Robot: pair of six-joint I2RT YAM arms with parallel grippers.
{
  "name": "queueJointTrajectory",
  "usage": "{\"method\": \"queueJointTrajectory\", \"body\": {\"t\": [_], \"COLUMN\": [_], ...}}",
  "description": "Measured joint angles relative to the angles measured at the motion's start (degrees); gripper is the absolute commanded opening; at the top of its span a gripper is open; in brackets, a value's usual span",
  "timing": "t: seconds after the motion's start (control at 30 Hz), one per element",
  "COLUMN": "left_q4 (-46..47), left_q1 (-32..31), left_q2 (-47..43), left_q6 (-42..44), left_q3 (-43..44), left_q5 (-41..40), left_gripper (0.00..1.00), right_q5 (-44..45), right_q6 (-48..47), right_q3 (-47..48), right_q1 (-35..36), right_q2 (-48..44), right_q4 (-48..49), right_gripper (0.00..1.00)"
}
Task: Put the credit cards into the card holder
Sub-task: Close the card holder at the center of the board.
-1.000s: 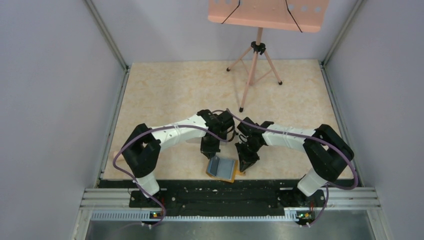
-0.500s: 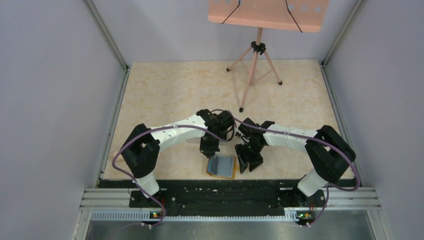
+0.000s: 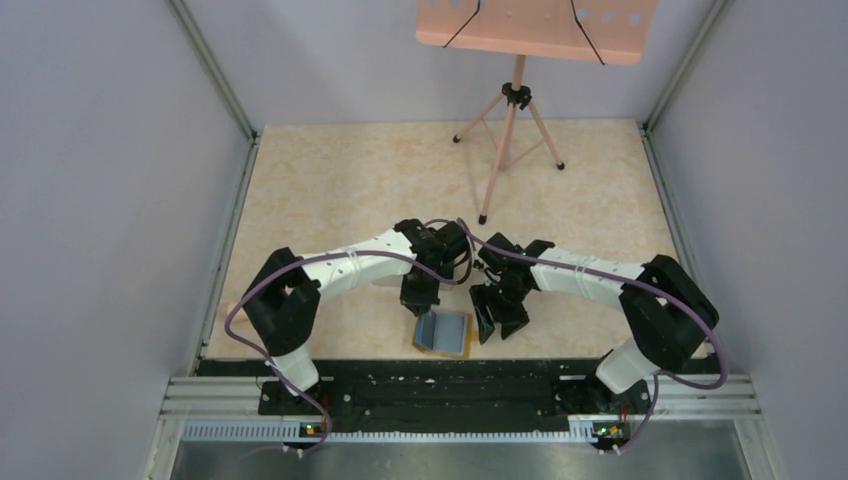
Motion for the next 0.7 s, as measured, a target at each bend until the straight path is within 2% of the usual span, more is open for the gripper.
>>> {"method": "queueJointTrajectory", "body": {"t": [0.17,0.4,0.5,0.53,0.67,0.7], "left_q4": [0.00,-0.02,-0.07,-0.09,-0.17,-0.17], "left_q1": [-0.11,-0.28,-0.31,-0.33,-0.39,-0.42], "left_q2": [0.22,0.33,0.33,0.33,0.33,0.33], "left_q6": [0.20,0.17,0.00,-0.07,-0.28,-0.33], "left_q3": [0.37,0.44,0.44,0.44,0.44,0.44], "left_q5": [0.22,0.44,0.44,0.42,0.44,0.46], "left_gripper": [0.00,0.00,0.00,0.00,0.12,0.18], "right_q5": [-3.23,-4.00,-3.85,-3.87,-3.93,-3.93], "right_q6": [0.74,2.16,2.40,2.45,2.56,2.56], "right_q3": [0.76,1.92,1.92,1.95,1.95,1.95], "right_q1": [0.00,0.00,0.00,0.00,0.00,0.00], "right_q2": [0.15,4.15,4.66,4.66,4.66,4.66], "right_q4": [2.38,4.31,4.02,4.04,3.89,3.89], "right_gripper": [0.53,0.24,0.04,0.00,0.00,0.00]}}
